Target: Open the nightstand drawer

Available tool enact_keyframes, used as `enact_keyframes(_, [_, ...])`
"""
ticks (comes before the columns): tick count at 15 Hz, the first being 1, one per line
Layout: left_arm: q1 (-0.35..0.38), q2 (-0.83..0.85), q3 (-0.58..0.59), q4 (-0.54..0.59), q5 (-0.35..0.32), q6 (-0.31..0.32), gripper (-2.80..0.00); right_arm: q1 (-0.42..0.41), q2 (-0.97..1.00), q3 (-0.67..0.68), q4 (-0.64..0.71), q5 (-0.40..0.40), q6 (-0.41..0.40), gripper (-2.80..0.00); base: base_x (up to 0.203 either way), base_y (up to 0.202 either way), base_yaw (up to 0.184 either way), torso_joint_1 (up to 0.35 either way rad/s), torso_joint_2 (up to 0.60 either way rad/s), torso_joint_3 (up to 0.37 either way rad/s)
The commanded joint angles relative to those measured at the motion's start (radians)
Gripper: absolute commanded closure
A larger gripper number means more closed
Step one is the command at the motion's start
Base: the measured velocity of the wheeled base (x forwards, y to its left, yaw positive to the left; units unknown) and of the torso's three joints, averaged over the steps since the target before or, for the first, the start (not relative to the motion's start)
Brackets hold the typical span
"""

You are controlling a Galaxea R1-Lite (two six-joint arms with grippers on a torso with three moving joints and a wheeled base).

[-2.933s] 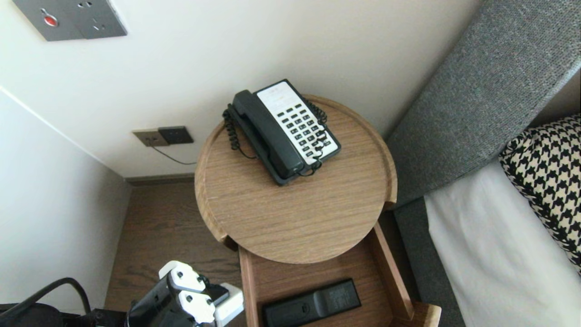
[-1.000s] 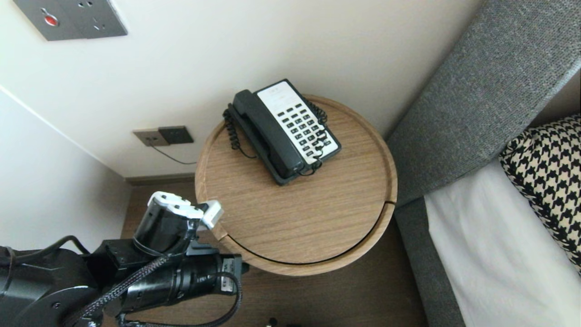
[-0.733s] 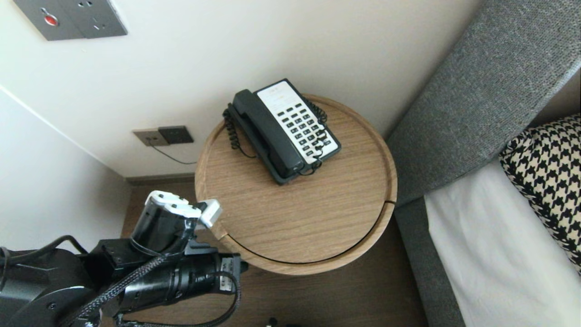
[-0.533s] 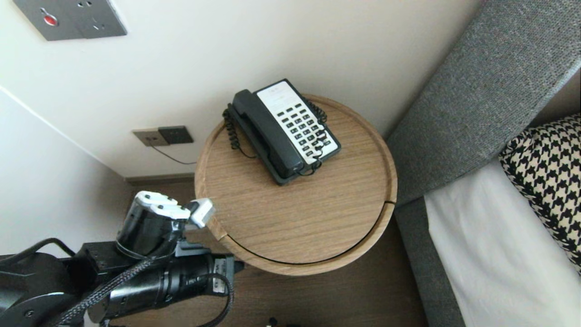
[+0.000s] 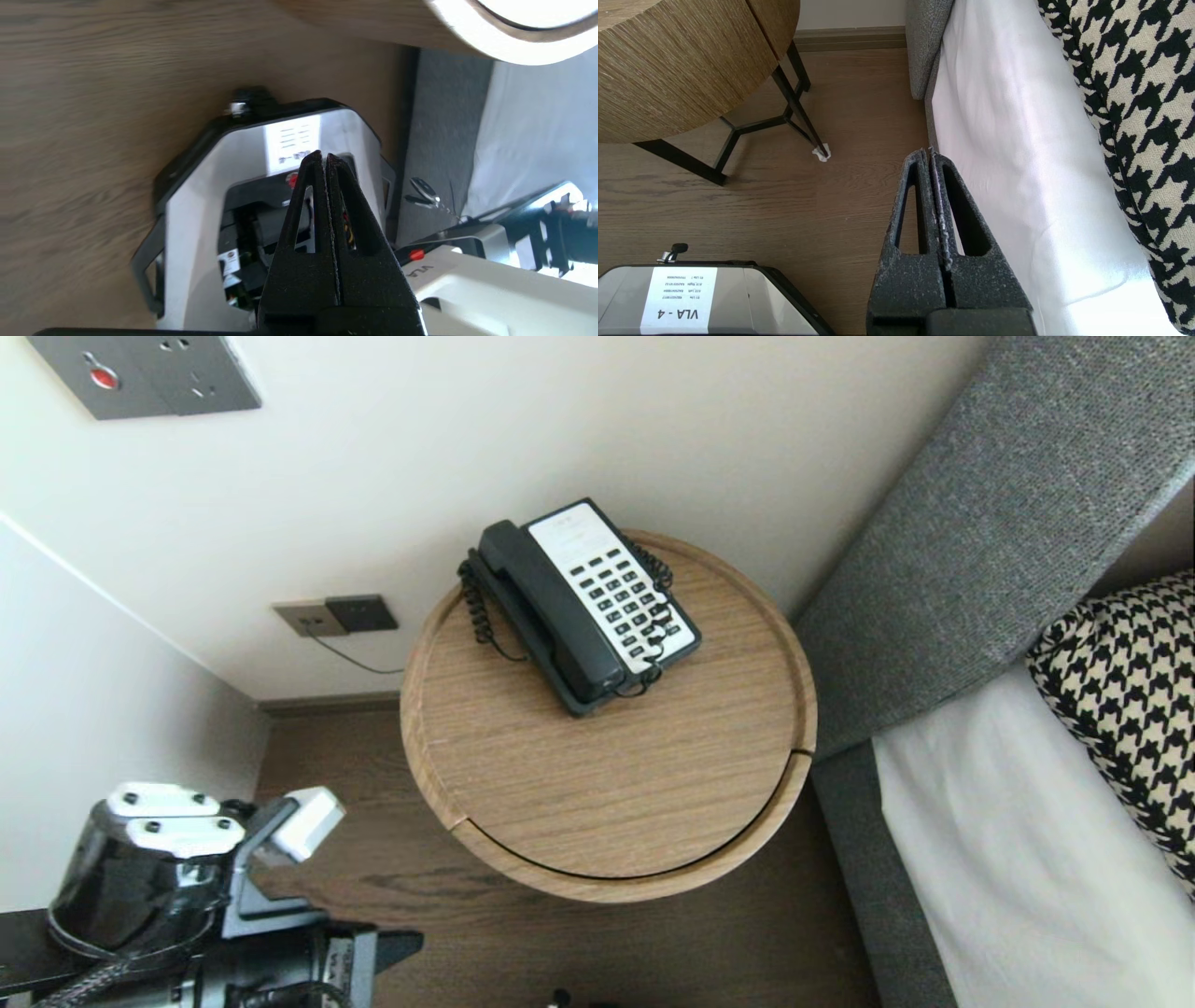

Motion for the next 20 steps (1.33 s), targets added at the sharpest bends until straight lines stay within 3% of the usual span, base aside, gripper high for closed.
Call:
enact_keyframes(1, [0.090,-0.163,0.013,0.062,-0.003,-0.001,0.00,0.000,-0.003,0.000,0.001,0.000,-0.001,0.00,0.000,0.000,0.000,0.000,0.00,0.000])
enact_keyframes(4, [0.214,-0.280,0.017,0.123,-0.001,0.043,0.00,0.000,-0.003,0.000,0.001,0.000,-0.001,0.00,0.000,0.000,0.000,0.000,0.00,0.000])
enact_keyframes(8, [0.419,-0.438,0.027,0.162,0.009,0.188,0.00,0.000,-0.003,0.000,0.001,0.001,-0.001,0.00,0.000,0.000,0.000,0.000,0.00,0.000])
enact_keyframes(12, [0.641,-0.618,0.096,0.193,0.006,0.379,0.00,0.000,-0.003,0.000,0.001,-0.001,-0.001,0.00,0.000,0.000,0.000,0.000,0.00,0.000])
enact_keyframes(14, [0.678,-0.704,0.159,0.213,-0.003,0.414,0.00,0.000,-0.003,0.000,0.001,0.001,-0.001,0.00,0.000,0.000,0.000,0.000,0.00,0.000])
enact_keyframes(20, [0.718,-0.860,0.222,0.211,-0.008,0.423,0.00,0.000,-0.003,0.000,-0.001,-0.001,-0.001,0.00,0.000,0.000,0.000,0.000,0.00,0.000])
